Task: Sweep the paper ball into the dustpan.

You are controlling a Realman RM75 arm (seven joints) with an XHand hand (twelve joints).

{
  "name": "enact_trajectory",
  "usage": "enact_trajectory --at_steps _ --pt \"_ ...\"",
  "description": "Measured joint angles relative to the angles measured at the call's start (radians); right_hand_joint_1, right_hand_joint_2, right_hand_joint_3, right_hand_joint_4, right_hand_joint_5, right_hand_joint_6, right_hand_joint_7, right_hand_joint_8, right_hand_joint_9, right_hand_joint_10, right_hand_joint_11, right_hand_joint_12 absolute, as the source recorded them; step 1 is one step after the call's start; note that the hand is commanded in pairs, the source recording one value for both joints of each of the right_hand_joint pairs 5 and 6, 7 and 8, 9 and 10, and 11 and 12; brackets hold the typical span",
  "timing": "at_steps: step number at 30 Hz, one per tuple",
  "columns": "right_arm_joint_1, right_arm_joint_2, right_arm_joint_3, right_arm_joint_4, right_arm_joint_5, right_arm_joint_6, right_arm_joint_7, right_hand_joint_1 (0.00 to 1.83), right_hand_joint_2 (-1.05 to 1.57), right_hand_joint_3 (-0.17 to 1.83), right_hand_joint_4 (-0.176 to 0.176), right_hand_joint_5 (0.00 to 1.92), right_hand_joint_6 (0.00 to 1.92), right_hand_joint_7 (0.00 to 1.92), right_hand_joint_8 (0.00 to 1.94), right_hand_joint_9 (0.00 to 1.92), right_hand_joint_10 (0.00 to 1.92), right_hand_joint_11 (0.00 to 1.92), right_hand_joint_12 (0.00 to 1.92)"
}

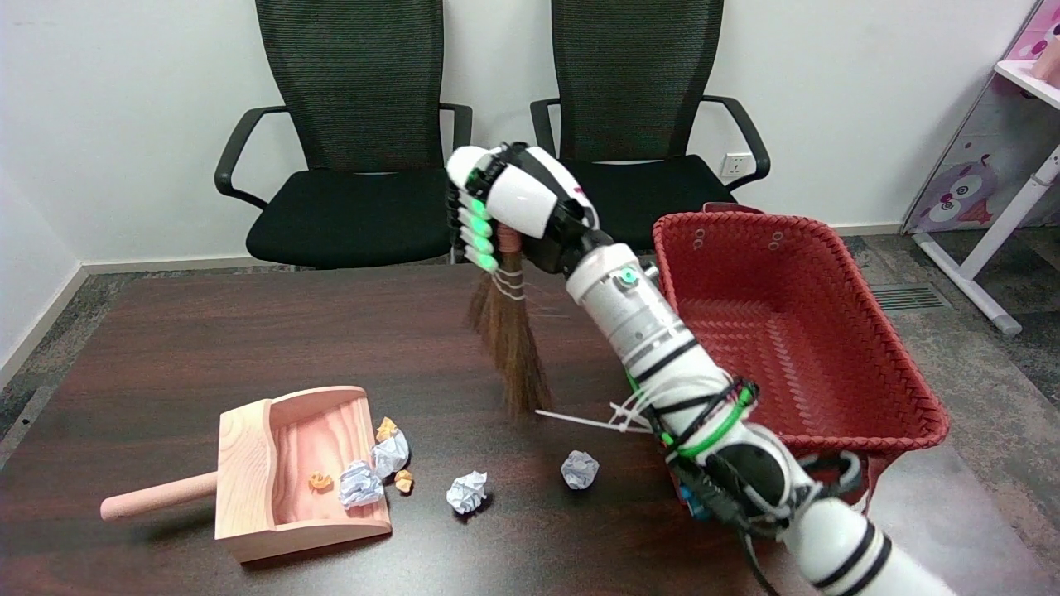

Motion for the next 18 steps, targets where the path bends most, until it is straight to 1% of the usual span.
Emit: enact_trajectory --at_steps 7,18 --pt "-0.119 -0.125 0.075 -0.041 -0.073 -0.033 -0.078 0.73 1.38 1.56 0.057 1.92 1.92 1.92 1.92 1.92 1.92 1.92 1.92" --pt "-0.286 -0.32 0.145 -0.09 -0.218 -0.115 -0.139 0.73 1.38 1.54 0.057 1.92 1.92 1.92 1.92 1.92 1.92 1.92 1.92"
